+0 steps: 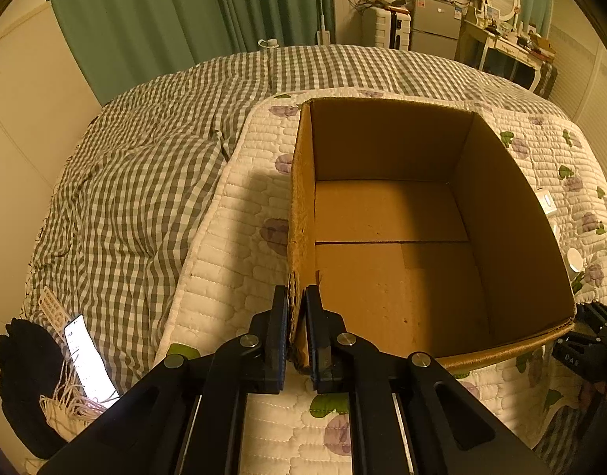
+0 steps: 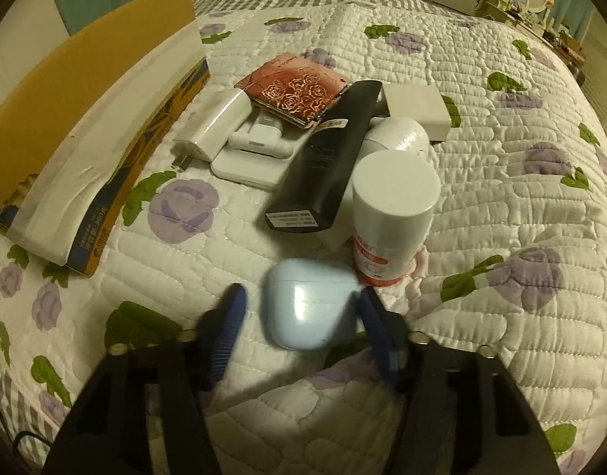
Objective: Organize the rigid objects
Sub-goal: 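Move the right tool to the light-blue earbud case and grasp it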
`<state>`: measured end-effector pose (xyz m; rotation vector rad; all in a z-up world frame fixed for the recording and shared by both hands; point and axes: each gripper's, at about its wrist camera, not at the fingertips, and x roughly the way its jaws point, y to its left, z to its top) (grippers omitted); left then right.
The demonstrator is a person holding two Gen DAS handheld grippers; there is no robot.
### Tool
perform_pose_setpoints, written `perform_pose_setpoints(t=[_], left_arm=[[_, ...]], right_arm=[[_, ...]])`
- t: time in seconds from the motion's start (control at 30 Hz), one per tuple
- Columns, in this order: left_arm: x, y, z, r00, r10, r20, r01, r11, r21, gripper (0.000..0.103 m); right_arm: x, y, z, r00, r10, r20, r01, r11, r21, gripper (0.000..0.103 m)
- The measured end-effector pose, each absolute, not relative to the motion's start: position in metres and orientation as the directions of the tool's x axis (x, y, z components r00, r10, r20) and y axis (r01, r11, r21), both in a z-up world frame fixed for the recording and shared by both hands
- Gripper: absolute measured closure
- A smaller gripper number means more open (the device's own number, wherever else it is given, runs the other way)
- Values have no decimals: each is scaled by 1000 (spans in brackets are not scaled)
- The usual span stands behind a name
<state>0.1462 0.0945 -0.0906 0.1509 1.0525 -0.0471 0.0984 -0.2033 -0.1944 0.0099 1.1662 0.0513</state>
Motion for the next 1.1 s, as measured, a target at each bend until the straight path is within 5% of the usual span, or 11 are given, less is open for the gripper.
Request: perform_pose_setpoints(t=[0.33,0.47,0.6,0.8,0.83,0.93,1.1], left_arm=[[145,95,-89,498,29,-867,109,989,95,95],[145,94,-89,498,26,-867,108,990,92,95],[144,95,-89,498,16,-867,101,992,76,95],[143,96,-90,498,11,-867,104,992,72,95],[143,96,-90,498,11,-867,104,992,72,95],[143,96,-90,498,14,-867,104,992,75,95],[143,95,-90,497,16,-867,107,991,80,95]], right_arm=[[83,-193,-160,474,73,-877,-75,996,42,58],[85,-182,-115,559,92,-824,-127,992,25,98],[101,-167,-87,586,84,-806,-180,983,-29,98],[99,-171,-118,523,114,-845,-162,986,32,98],[95,-172,-127,509,107,-854,-152,988,34,93],[89,-181,-149,489,72,-869,-108,994,22,43],[96,-199,-182,418,69,-906,-55,997,51,42]])
